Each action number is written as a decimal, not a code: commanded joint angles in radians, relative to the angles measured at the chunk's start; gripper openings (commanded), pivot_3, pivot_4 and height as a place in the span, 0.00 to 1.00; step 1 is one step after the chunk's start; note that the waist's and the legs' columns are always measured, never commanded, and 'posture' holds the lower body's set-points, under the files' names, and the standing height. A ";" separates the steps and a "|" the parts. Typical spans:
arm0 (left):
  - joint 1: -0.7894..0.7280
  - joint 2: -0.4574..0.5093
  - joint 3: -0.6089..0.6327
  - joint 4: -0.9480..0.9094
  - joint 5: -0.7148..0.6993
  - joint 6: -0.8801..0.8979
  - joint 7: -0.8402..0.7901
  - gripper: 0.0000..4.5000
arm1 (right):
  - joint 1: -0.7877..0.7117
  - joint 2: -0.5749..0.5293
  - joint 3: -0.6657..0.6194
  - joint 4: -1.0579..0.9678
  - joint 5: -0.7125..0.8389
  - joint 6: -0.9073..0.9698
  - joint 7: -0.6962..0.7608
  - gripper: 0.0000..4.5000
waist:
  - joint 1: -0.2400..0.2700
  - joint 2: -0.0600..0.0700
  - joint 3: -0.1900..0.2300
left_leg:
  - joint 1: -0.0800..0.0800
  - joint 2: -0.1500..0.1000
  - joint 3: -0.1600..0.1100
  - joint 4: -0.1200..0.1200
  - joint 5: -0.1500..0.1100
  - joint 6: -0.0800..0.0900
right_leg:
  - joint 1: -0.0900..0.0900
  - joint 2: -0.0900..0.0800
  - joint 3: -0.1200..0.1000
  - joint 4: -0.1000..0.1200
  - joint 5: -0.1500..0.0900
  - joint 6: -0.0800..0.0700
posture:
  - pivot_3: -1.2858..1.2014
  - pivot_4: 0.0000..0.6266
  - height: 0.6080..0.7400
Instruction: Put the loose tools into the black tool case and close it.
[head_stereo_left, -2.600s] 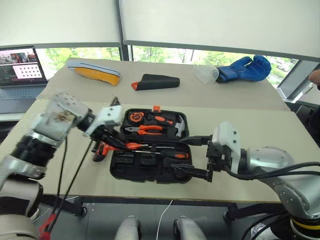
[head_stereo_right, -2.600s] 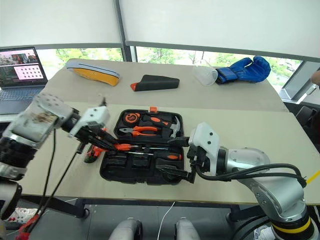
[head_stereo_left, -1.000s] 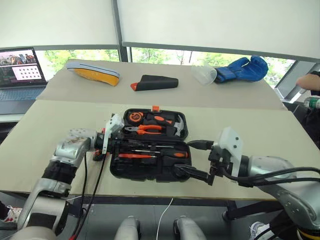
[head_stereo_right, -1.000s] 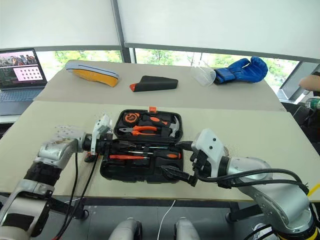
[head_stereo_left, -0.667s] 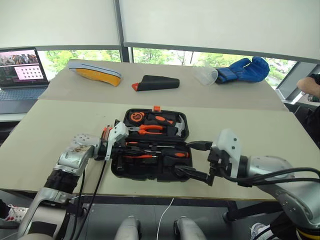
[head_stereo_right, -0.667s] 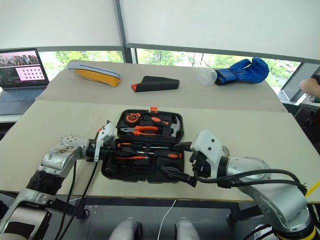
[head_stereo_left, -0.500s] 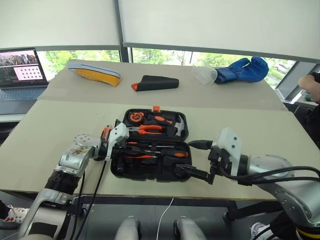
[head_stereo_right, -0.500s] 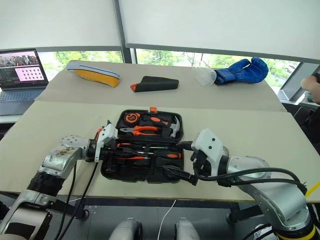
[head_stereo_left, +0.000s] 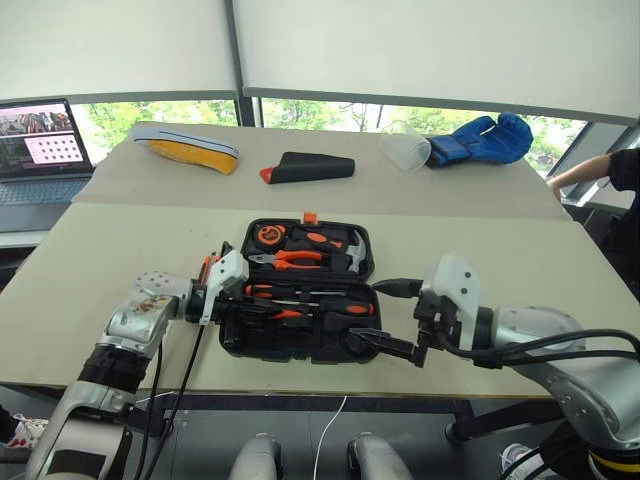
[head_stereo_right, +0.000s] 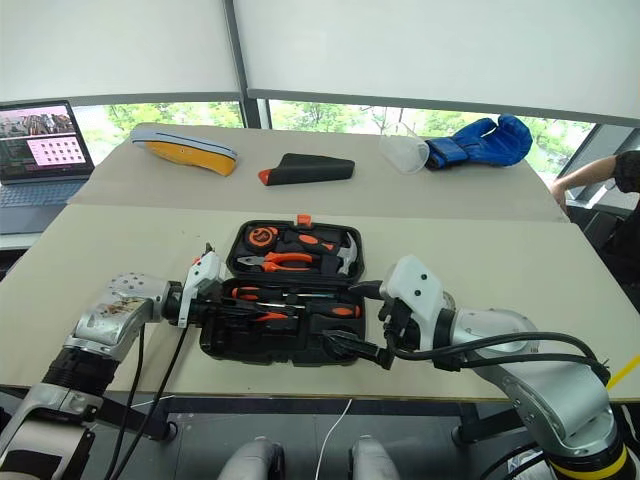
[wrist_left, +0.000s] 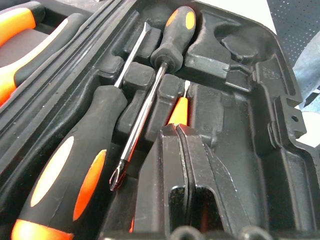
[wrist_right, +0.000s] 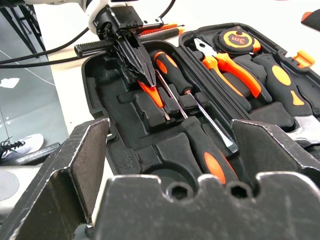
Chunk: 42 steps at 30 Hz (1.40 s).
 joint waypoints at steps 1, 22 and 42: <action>-0.024 0.013 0.056 -0.067 -0.037 0.044 0.024 0.01 | -0.022 0.004 -0.001 -0.002 -0.010 -0.037 0.015 1.00 | 0.001 0.000 0.000 | 0.000 0.000 0.000 0.000 0.000 0.000 | 0.000 0.000 0.000 0.000 0.000 0.000 | 0.52 0.24 0.95; 0.651 0.135 0.785 -0.518 -0.222 0.507 0.520 0.99 | -0.312 0.064 0.122 0.258 -0.060 -0.158 0.300 1.00 | 0.000 -0.003 0.001 | 0.005 0.001 0.003 -0.009 0.000 0.000 | -0.001 -0.004 -0.001 -0.001 -0.004 -0.009 | 0.52 0.24 0.95; 0.119 0.174 0.192 -0.343 -0.100 0.854 0.815 0.99 | -0.166 0.045 0.079 0.117 -0.115 -0.138 0.171 1.00 | 0.000 -0.004 0.001 | 0.005 0.000 0.003 -0.012 0.000 -0.001 | -0.002 0.000 0.000 0.000 -0.002 -0.007 | 0.52 0.24 0.95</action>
